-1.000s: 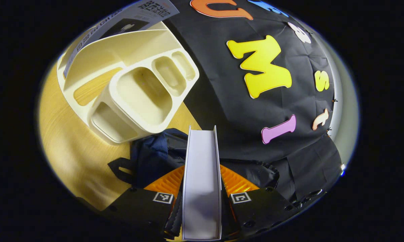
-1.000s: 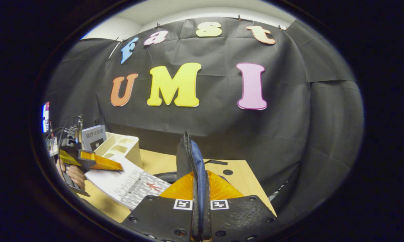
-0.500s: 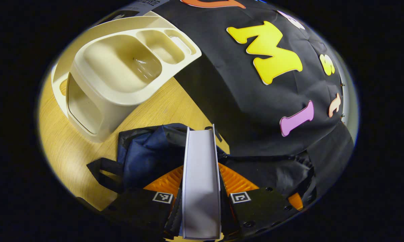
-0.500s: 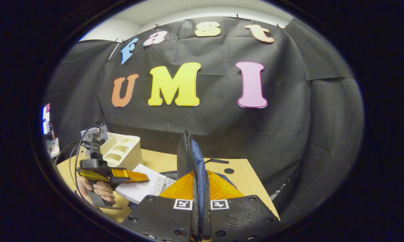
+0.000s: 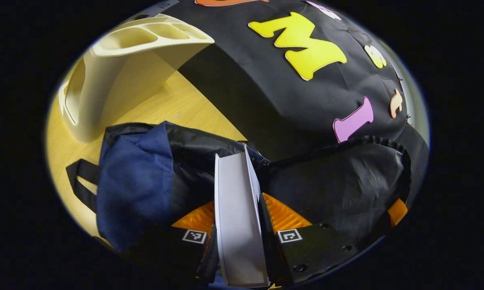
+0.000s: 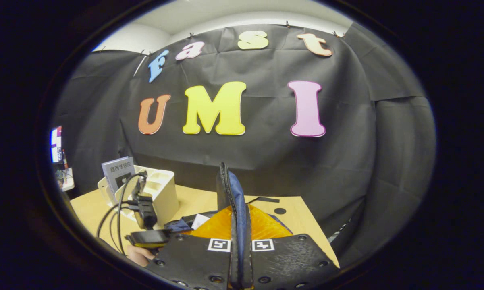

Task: Open the schoolbag, grab two books from the bookshelf and put them into the schoolbag.

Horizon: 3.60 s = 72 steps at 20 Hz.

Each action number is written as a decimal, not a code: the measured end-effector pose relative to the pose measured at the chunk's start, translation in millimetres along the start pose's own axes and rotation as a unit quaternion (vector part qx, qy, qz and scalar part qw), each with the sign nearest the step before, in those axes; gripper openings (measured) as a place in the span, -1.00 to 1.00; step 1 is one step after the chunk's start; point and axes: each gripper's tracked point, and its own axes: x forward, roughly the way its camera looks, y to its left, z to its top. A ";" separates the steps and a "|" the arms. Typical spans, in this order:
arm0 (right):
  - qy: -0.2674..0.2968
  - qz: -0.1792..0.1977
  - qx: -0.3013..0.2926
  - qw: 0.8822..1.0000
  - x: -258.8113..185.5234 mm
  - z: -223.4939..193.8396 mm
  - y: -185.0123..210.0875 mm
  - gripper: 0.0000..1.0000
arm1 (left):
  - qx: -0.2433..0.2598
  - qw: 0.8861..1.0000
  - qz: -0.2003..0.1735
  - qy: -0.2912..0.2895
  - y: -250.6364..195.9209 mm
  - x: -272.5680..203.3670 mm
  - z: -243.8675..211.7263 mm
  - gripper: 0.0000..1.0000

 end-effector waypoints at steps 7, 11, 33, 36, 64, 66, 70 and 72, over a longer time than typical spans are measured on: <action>0.003 -0.001 0.009 1.000 6.0 -0.9 3.0 -0.91 | 0.017 0.999 0.010 -0.032 -3.4 19.3 -17.5 0.05; 0.017 -0.013 0.021 1.000 10.9 -13.0 -5.6 -0.91 | -0.010 1.000 0.015 0.016 19.3 24.3 -31.8 0.51; 0.051 -0.044 0.041 0.997 0.9 -59.2 -11.8 -0.89 | 0.333 0.935 0.119 -0.035 65.2 -119.8 73.5 0.77; 0.053 -0.044 0.033 0.997 2.6 -57.3 -4.1 -0.89 | 0.360 0.921 0.136 -0.062 72.0 -149.9 103.5 0.77; 0.051 -0.041 0.054 0.996 11.7 -62.6 30.9 -0.88 | 0.356 0.898 0.255 -0.039 89.8 -249.2 369.4 0.96; 0.051 -0.038 0.047 0.997 11.2 -65.0 30.1 -0.88 | 0.341 0.902 0.263 -0.015 97.0 -240.1 375.2 0.96; 0.058 -0.034 0.050 0.997 13.3 -72.4 28.2 -0.88 | 0.370 0.874 0.314 0.014 127.1 -229.2 403.6 0.95; 0.057 -0.033 0.053 0.996 12.2 -73.9 26.6 -0.88 | 0.364 0.871 0.327 0.042 142.9 -220.5 404.7 0.95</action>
